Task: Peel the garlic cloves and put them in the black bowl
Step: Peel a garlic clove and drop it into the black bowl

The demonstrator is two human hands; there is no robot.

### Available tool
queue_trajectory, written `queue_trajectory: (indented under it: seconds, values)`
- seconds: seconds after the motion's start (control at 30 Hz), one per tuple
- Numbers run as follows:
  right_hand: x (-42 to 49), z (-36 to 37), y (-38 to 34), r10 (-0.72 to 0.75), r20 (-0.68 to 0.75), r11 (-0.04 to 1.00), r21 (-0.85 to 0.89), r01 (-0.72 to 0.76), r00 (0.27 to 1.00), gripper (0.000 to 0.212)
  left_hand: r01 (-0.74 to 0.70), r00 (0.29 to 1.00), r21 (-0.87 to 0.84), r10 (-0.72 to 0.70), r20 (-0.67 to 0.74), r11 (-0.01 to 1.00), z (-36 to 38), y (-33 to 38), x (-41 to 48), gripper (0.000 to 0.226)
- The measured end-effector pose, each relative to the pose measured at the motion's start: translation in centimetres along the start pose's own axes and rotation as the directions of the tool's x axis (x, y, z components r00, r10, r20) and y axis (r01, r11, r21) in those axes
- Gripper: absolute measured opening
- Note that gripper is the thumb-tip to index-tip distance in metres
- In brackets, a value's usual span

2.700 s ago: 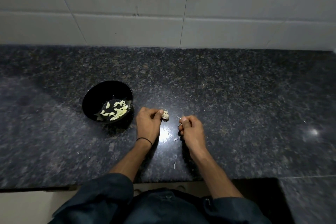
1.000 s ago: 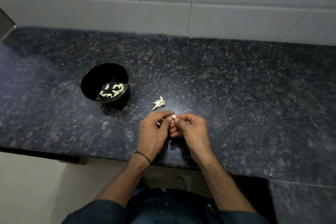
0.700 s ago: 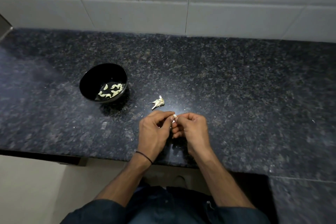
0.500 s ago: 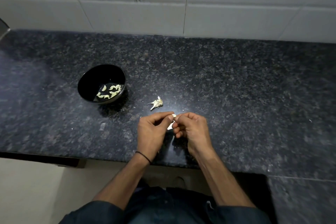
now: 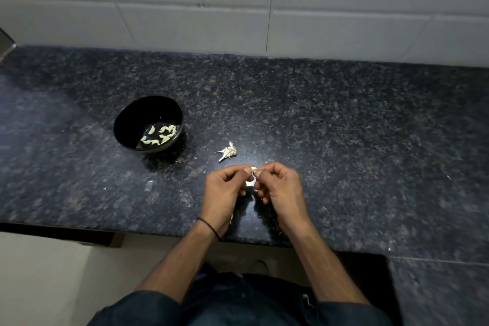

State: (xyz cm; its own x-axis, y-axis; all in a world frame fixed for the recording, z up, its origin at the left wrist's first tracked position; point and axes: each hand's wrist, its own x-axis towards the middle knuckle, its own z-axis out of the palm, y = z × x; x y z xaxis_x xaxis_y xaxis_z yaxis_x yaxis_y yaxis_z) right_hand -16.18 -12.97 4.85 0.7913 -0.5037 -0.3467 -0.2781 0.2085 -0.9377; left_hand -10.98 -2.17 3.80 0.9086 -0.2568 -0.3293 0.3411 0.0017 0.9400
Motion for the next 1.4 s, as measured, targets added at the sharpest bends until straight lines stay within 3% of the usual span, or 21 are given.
queue_trajectory:
  seconds: [0.2,0.43,0.53,0.63,0.8,1.4]
  values:
    - [-0.1,-0.5,0.3,-0.021,-0.007,0.998,-0.055,0.021,1.0,0.012,0.058,0.998,-0.021,-0.057,0.018,0.998,-0.2,0.2,0.2,0.015]
    - [0.6,-0.6,0.8,-0.138,-0.041,0.947,-0.298,0.119,0.99,0.025,-0.021,1.0,0.068,0.02,0.021,0.997,-0.4,0.3,0.4,0.013]
    - [0.8,-0.4,0.9,-0.176,-0.037,0.922,-0.357,0.151,0.984,0.017,-0.049,0.998,0.083,0.046,0.036,0.995,-0.3,0.3,0.4,0.014]
    - [1.0,-0.1,1.0,-0.15,-0.036,0.934,-0.331,0.13,0.988,0.005,-0.069,0.997,0.116,0.067,0.025,0.991,-0.5,0.1,0.6,0.014]
    - [0.3,0.2,0.6,-0.05,-0.008,0.986,-0.161,0.048,0.999,0.01,-0.078,0.997,0.141,0.073,0.037,0.987,-0.5,-0.2,0.5,0.013]
    - [0.2,-0.1,-0.8,0.028,0.019,0.997,0.072,-0.029,0.999,0.01,-0.15,0.987,0.14,0.14,0.08,0.979,-0.6,0.3,0.5,0.015]
